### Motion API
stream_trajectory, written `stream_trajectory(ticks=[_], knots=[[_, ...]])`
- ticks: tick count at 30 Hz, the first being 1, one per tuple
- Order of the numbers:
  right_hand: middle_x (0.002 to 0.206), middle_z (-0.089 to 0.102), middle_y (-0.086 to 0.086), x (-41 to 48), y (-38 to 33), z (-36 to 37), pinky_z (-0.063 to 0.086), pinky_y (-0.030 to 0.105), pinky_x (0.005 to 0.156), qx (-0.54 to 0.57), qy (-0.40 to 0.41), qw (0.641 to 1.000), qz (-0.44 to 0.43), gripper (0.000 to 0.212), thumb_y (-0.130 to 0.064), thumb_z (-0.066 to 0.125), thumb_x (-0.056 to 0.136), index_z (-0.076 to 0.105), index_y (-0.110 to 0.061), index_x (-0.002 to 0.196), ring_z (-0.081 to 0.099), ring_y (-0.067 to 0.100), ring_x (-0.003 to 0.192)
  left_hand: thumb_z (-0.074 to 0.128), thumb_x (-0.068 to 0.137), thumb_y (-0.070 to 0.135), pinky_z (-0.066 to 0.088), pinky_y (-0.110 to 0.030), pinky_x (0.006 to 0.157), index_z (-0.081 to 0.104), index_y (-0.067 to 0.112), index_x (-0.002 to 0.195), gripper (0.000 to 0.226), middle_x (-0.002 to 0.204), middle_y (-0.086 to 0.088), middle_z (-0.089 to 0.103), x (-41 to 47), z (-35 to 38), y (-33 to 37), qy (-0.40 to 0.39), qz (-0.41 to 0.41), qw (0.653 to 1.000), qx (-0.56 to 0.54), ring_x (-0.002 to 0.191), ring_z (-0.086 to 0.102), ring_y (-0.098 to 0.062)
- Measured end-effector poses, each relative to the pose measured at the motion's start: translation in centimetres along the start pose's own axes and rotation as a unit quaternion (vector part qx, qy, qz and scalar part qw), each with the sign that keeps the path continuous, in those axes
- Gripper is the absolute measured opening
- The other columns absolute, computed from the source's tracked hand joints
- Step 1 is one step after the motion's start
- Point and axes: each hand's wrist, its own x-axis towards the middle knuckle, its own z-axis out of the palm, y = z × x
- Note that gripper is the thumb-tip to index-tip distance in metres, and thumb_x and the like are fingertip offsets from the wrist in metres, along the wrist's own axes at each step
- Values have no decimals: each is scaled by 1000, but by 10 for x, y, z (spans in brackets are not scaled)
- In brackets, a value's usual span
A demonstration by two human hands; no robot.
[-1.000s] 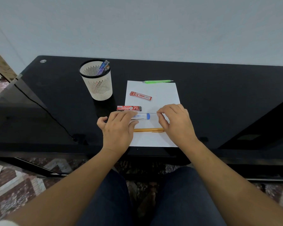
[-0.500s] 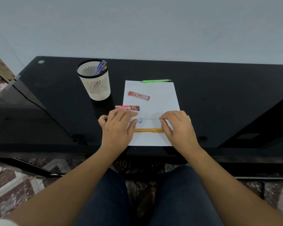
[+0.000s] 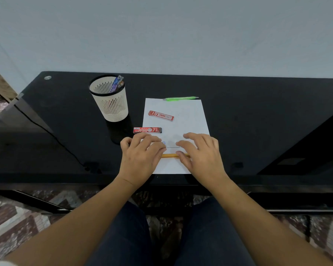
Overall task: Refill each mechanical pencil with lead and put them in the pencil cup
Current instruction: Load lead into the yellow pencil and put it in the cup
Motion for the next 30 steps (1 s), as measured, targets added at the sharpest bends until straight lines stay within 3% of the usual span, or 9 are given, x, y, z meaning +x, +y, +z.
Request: stream_trajectory(ticks=[6,11,16,21,25,30], knots=[[96,66,-1,-2,-5,2,37,32,79,9,32,999,-26,14,-28,60,89,71,-20,89,57,20,89,68,89,29,33,-39,80,71,24,88,6,99,6,69,0,-1,1,-3,35,999,1,103,55,-19],[92,65,-3,-8,6,1,39,33,78,28,46,998,29,9,-24,63,89,71,-19,91,56,19,88,71,83,39,36,-38,81,71,23,90,18,97,10,67,1,-3,1,-36,8,999,-37,101,57,-19],[91,65,1,-11,20,-2,40,34,77,10,46,997,65,16,-24,61,87,73,-16,94,55,21,88,72,79,49,34,-37,84,73,27,94,27,97,12,67,1,-2,-1,-102,-10,993,-62,103,54,-17],[90,65,1,-14,22,0,40,34,78,7,47,995,83,24,-28,54,90,74,-15,94,55,20,88,59,82,53,28,-35,85,76,30,96,32,99,15,65,1,0,-4,-145,-31,987,-59,107,48,-17],[90,64,0,-16,23,2,40,33,77,20,49,994,96,19,-26,59,89,74,-15,95,54,19,88,56,84,49,23,-32,83,76,33,88,26,93,19,64,1,1,-4,-136,-51,988,-58,105,48,-14],[88,64,-1,-18,25,4,42,34,76,30,65,993,94,19,-25,58,90,73,-16,97,55,19,87,56,88,44,18,-32,83,73,29,92,23,90,17,68,-2,0,-5,-81,-108,990,-28,97,53,-13]])
